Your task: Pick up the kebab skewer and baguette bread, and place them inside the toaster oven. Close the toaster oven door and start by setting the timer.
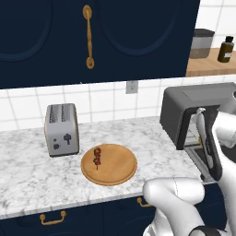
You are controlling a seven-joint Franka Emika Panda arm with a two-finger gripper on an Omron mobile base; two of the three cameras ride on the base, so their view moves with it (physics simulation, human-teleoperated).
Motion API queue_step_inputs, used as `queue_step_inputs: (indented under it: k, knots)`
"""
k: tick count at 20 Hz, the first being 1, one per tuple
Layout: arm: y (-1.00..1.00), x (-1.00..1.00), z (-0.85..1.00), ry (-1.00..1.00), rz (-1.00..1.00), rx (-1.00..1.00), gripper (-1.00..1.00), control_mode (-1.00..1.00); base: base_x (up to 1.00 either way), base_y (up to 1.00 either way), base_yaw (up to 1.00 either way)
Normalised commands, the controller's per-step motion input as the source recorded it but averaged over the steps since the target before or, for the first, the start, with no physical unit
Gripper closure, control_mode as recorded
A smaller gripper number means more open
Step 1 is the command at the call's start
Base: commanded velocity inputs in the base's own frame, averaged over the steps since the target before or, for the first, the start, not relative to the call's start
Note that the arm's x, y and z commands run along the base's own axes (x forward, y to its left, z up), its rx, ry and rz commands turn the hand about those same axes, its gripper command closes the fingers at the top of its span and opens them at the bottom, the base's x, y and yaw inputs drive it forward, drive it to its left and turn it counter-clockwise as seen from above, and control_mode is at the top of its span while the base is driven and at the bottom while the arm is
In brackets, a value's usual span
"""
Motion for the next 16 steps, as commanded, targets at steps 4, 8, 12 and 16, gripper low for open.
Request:
queue_step_inputs:
  k: [4,8,12,16]
  knots:
    - [-0.91,0.23,0.0,-0.01,-0.13,0.15,1.0,-1.0,0.0,0.0,0.0]
    - [-0.66,0.7,0.0,0.0,-0.15,0.11,1.0,-1.0,0.0,0.0,0.0]
    - [-0.72,0.71,0.0,0.0,-0.22,0.13,1.0,-1.0,0.0,0.0,0.0]
    - [-0.81,0.06,-0.21,-0.11,-0.21,0.15,1.0,-1.0,0.0,0.0,0.0]
